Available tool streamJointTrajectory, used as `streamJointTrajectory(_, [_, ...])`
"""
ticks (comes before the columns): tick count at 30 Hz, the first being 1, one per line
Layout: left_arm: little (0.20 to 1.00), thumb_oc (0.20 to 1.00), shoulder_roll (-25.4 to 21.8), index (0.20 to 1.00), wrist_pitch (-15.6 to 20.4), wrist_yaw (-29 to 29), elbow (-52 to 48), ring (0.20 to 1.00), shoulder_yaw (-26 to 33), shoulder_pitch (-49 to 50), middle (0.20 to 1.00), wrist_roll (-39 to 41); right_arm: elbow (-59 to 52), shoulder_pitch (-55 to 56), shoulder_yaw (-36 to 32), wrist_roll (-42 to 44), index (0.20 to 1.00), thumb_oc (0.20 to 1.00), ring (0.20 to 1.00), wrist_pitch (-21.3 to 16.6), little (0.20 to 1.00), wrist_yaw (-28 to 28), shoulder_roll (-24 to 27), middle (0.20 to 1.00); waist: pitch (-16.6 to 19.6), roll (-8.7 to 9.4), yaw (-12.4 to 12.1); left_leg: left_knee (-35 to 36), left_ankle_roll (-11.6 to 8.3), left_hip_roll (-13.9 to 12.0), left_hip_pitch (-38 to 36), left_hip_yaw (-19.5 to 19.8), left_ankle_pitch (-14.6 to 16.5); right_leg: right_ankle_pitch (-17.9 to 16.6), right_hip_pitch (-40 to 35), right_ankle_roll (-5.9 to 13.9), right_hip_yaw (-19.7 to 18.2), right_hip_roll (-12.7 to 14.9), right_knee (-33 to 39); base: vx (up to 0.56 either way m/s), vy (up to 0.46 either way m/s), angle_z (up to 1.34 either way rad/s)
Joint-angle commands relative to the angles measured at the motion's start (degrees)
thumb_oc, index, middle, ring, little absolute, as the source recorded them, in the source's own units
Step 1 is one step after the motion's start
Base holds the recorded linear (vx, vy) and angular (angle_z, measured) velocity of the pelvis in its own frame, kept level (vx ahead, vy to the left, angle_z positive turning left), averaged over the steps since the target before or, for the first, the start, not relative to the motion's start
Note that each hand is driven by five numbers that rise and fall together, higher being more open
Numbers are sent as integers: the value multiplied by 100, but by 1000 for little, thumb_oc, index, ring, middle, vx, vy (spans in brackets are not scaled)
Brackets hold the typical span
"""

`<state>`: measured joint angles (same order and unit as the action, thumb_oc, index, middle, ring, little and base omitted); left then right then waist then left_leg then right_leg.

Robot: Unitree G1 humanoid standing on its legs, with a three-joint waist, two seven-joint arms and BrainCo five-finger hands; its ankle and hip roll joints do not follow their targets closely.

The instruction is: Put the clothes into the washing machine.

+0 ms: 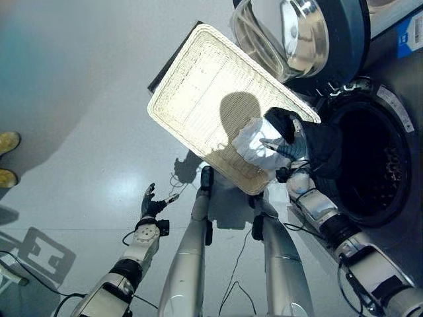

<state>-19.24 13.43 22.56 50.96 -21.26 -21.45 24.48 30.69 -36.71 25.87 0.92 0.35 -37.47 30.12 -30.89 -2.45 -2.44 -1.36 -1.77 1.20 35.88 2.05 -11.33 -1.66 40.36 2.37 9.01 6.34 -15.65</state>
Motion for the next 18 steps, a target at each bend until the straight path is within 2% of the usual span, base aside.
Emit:
streamJointTrajectory(1, [1000,1000,76,1000,130,70,-47,1000,-35,175,1000,57,-176,-28,-223,1163,1000,1000,1000,-658,1000,-93,304,1000,110,-287,103,-413,117,317,116,-514,580,-164,124,349,24,-239,119,0,0,0])
streamJointTrajectory(2, [1000,1000,72,1000,139,58,-36,1000,-30,191,1000,70,-119,10,-390,1684,1000,1000,1000,-932,1000,30,242,1000,110,-294,109,-417,119,319,106,-515,592,-153,125,344,10,-249,103,0,0,0])
streamJointTrajectory(3, [1000,1000,63,1000,165,39,-8,1000,-27,236,1000,94,-12,148,-753,2460,1000,1000,1000,-1435,1000,145,82,1000,110,-301,127,-428,121,322,91,-519,613,-136,123,335,-13,-264,84,-9,-1,-3])
streamJointTrajectory(4, [1000,1000,66,1000,166,42,-6,1000,-27,240,1000,96,3,165,-793,2517,1000,1000,1000,-1513,1000,144,58,1000,110,-302,129,-426,122,322,87,-522,615,-137,120,334,-16,-265,86,-12,2,-6])
streamJointTrajectory(6, [1000,1000,97,1000,169,53,12,1000,-7,277,1000,76,22,276,-1063,3008,1000,1000,1000,-1985,1000,176,-80,1000,110,-307,149,-414,133,326,57,-528,629,-137,91,329,-29,-265,110,-8,1,-7])
streamJointTrajectory(8, [1000,1000,132,1000,208,85,76,1000,-29,328,1000,91,-17,447,-1448,3886,1000,1000,1000,-2637,1000,287,-291,1000,110,-302,200,-459,135,331,32,-556,673,-133,65,321,-65,-271,120,-2,0,-2])
streamJointTrajectory(10, [1000,1000,162,1000,225,105,123,1000,-37,337,1000,92,-10,539,-1680,4163,1000,1000,1000,-2908,1000,174,-464,1000,110,-294,231,-488,135,335,20,-564,693,-138,45,318,-88,-273,127,0,0,0])
streamJointTrajectory(11, [1000,1000,180,1000,226,113,156,1000,-25,325,1000,84,2,602,-1806,3959,1000,1000,1000,-3084,1000,-189,-565,1000,110,-289,259,-510,143,334,22,-574,712,-147,43,319,-106,-272,135,1,-15,-6])
streamJointTrajectory(13, [1000,1000,194,1000,217,134,167,1000,-47,297,1000,106,-6,605,-1878,3435,1000,1000,1000,-3148,1000,-818,-568,1000,110,-290,288,-526,161,340,21,-586,725,-167,47,318,-133,-280,148,-1,-16,-8])
streamJointTrajectory(15, [1000,1000,213,1000,231,137,167,1000,-68,257,1000,97,40,504,-1944,2540,1000,1000,1000,-2919,1000,-1768,-505,1000,110,-309,308,-574,182,353,35,-604,760,-184,62,317,-163,-286,153,-4,-19,-7])
streamJointTrajectory(17, [1000,1000,238,1000,253,145,176,1000,-108,222,1000,76,200,359,-1998,1959,1000,1000,1000,-2657,1000,-2349,-401,1000,110,-329,317,-630,201,367,54,-611,798,-192,84,311,-195,-292,144,0,-18,-5])
streamJointTrajectory(18, [1000,1000,233,1000,253,140,170,1000,-116,212,1000,81,263,320,-2002,1785,1000,1000,1000,-2534,1000,-2457,-364,1000,110,-334,316,-647,202,371,60,-612,809,-191,87,313,-197,-291,141,-5,-31,-7])
